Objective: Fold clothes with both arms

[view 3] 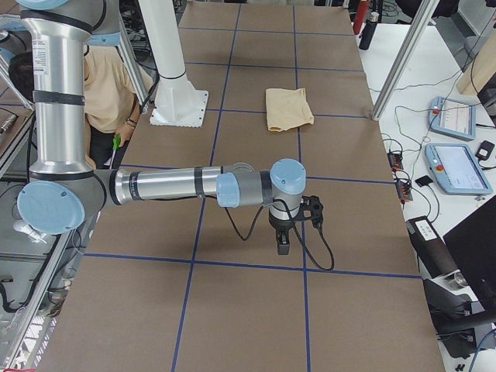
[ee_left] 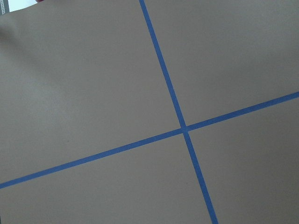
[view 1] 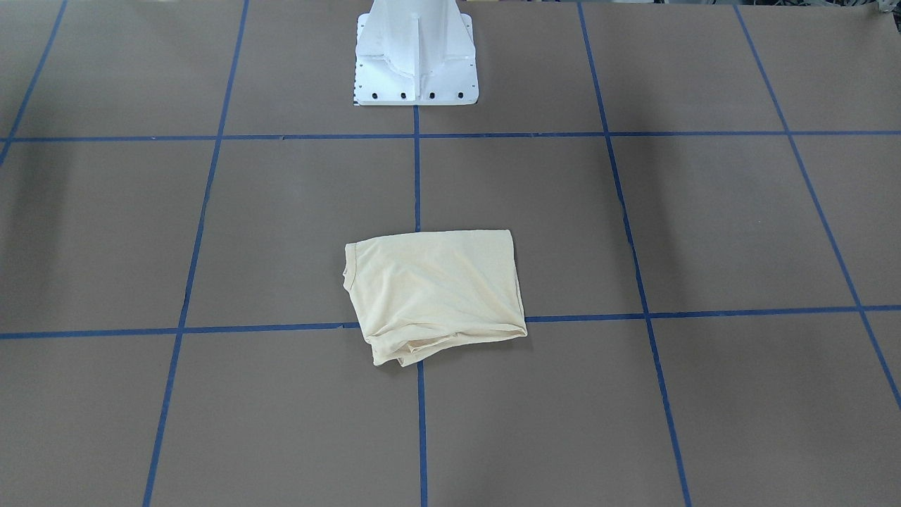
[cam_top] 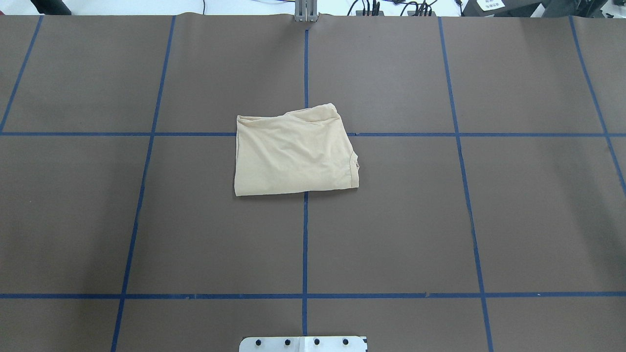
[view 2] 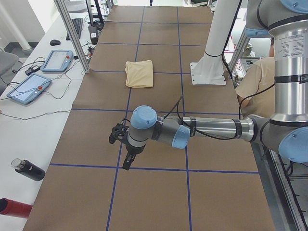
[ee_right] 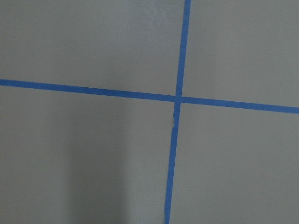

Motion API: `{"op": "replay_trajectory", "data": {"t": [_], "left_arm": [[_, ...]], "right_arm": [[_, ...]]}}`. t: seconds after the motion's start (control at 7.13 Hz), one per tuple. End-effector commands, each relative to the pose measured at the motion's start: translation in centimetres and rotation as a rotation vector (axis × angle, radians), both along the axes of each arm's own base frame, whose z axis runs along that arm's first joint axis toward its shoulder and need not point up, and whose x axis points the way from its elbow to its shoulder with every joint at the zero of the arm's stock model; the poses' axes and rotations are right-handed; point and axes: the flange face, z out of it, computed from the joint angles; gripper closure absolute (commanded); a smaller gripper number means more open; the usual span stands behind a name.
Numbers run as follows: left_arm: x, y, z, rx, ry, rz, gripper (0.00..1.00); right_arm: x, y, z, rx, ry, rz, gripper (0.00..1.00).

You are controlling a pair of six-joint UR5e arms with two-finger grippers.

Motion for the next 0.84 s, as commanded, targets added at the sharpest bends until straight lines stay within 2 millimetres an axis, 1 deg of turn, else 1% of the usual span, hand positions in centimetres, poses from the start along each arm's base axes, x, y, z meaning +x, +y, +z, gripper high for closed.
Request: {"op": "replay_trajectory", "data": {"t": [0.0, 0.14, 0.28, 0.42, 0.56, 0.7], "left_arm": [[0.1, 0.1, -0.2, 0.012, 0.002, 0.002, 0.0], [0.1, 0.0, 0.1, 0.015, -0.001, 0.0, 0.0], [0.1, -0.3, -0.5, 0.027, 0.003, 0.001, 0.0], [0.2, -0.7, -1.2, 0.041, 0.003, 0.003, 0.0], [0.2, -0.9, -1.0, 0.041, 0.001, 0.002, 0.0], [0.1, -0.7, -1.2, 0.045, 0.002, 0.002, 0.0]], "right_arm": [[-0.1, -0.1, 1.4, -0.034, 0.002, 0.006, 0.0], [0.0, 0.1, 2.7, -0.057, 0.005, 0.004, 0.0], [-0.1, -0.3, 1.3, -0.026, -0.005, -0.002, 0.0], [-0.3, 0.4, -0.3, -0.007, -0.047, -0.004, 0.0], [-0.2, 2.1, 0.0, -0.015, -0.05, -0.003, 0.0], [0.0, 3.0, 0.3, -0.02, -0.027, 0.002, 0.0]]}}
